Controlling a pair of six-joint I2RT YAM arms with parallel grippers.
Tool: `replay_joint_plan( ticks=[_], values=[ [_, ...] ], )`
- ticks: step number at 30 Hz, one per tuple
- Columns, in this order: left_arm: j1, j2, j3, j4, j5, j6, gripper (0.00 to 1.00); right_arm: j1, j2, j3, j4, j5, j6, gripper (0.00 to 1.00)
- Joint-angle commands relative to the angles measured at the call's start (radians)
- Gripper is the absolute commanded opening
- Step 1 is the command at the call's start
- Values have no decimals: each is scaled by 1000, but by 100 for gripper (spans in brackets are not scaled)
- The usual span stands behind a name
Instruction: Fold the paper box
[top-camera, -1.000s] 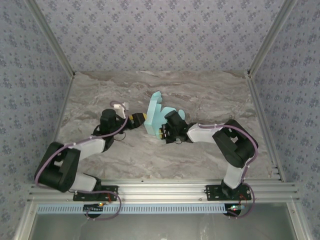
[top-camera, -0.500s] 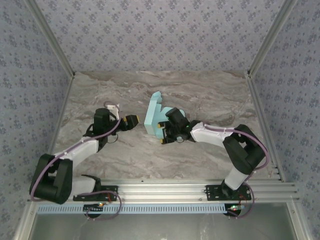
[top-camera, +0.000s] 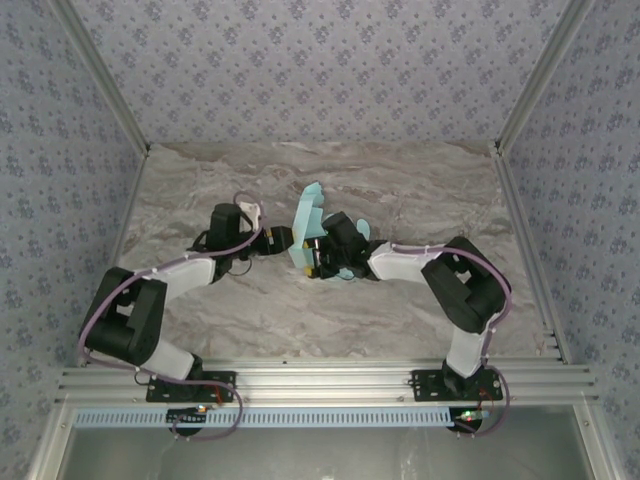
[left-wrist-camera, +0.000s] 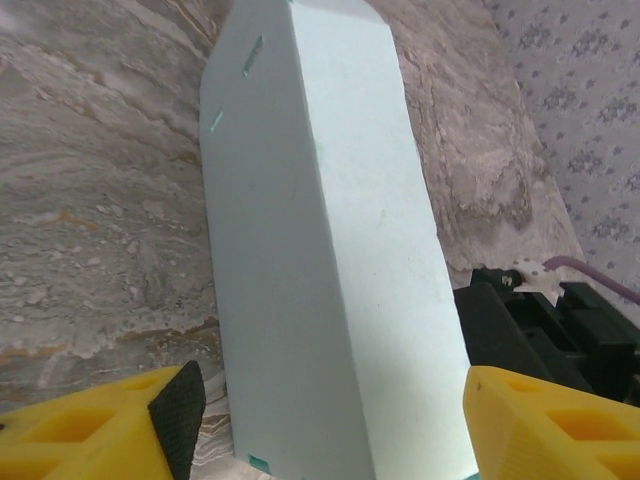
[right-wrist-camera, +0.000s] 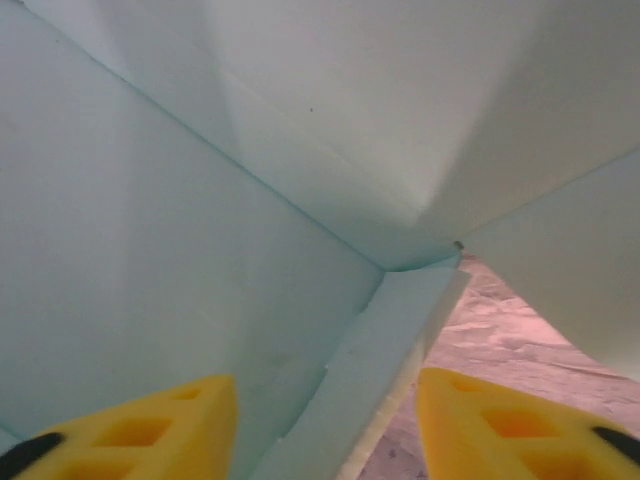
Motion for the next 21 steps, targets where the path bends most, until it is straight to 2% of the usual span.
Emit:
replay_joint_plan(
  ticks=[1,5,8,11,21],
  values=[
    [-20,22,32,19,36,21,68,3,35,22,40,2,394,44],
    [-39,44,21,21,41,25,64,0,38,15,40,10,386,31],
    [-45,59,7,33,49,21,59,-2,35,7,26,10,375,30],
    [-45,66,-6,57,57,7,56,-2,32,-2,17,11,378,32],
    [-40,78,-26,85,21,-72,51,-4,32,-4,38,7,403,50]
  ],
)
